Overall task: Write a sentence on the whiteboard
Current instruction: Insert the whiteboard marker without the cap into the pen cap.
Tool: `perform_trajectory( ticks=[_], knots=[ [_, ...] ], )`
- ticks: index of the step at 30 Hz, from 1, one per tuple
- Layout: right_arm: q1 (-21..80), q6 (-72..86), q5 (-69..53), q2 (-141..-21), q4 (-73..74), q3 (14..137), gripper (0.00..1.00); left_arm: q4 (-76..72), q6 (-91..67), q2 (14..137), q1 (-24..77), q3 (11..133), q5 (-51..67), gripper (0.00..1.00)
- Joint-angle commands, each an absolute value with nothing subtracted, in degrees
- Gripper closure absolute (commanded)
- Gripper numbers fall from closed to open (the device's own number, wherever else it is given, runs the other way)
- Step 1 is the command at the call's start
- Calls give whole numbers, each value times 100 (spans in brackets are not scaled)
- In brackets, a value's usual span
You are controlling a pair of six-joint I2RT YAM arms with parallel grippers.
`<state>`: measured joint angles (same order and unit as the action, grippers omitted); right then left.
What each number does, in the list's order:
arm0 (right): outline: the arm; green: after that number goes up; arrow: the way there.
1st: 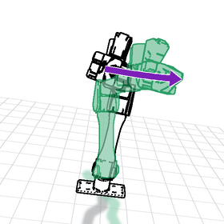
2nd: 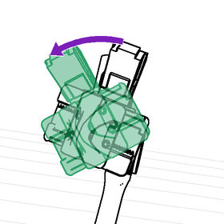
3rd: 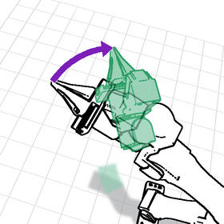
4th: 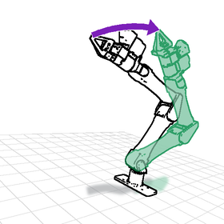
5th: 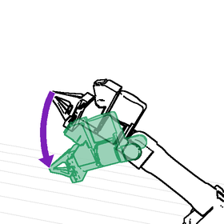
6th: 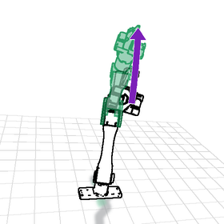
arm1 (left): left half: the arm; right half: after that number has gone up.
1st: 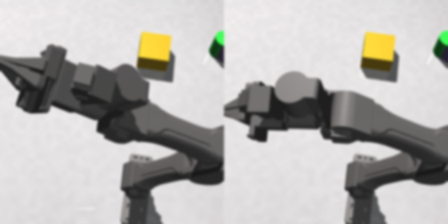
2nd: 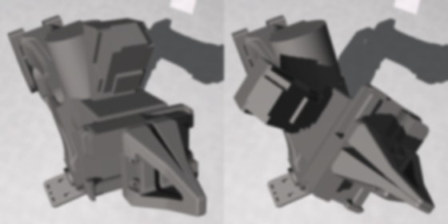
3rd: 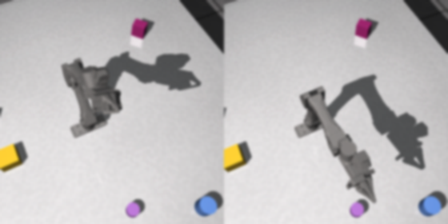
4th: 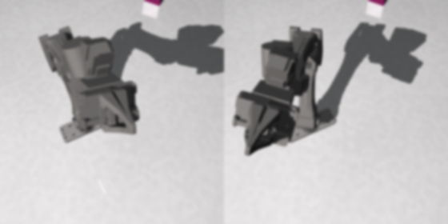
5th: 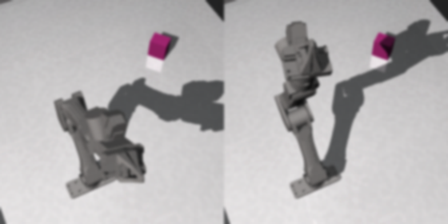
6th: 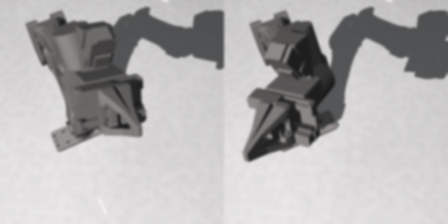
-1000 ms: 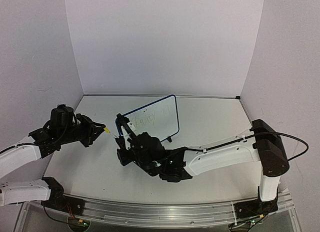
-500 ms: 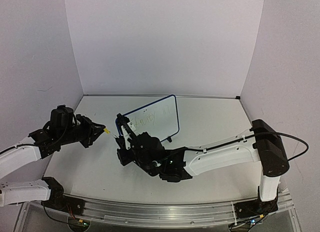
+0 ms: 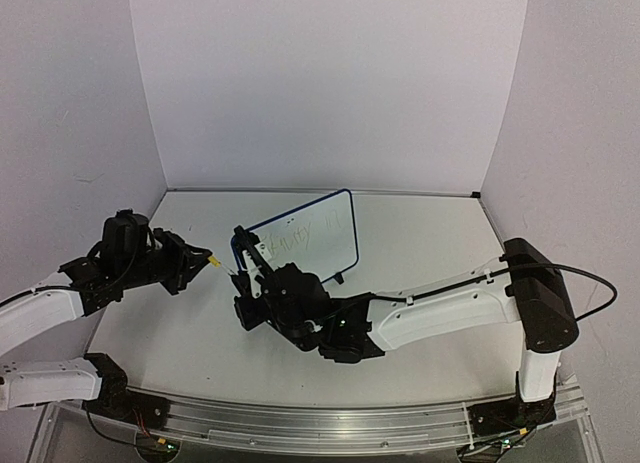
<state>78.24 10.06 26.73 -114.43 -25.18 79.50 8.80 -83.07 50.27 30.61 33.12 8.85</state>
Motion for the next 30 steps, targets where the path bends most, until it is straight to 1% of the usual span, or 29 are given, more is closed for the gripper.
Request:
perform_trajectory(
  ticks=[1, 30],
  knots=[
    [7813, 1046, 2640, -11526, -2565, 8157, 100, 590, -8394, 5093, 3083, 3331, 852, 100],
    [7813, 1125, 2622, -11529, -2548, 8134, 100, 510, -8502, 5043, 3077, 3226, 643, 100]
  ],
)
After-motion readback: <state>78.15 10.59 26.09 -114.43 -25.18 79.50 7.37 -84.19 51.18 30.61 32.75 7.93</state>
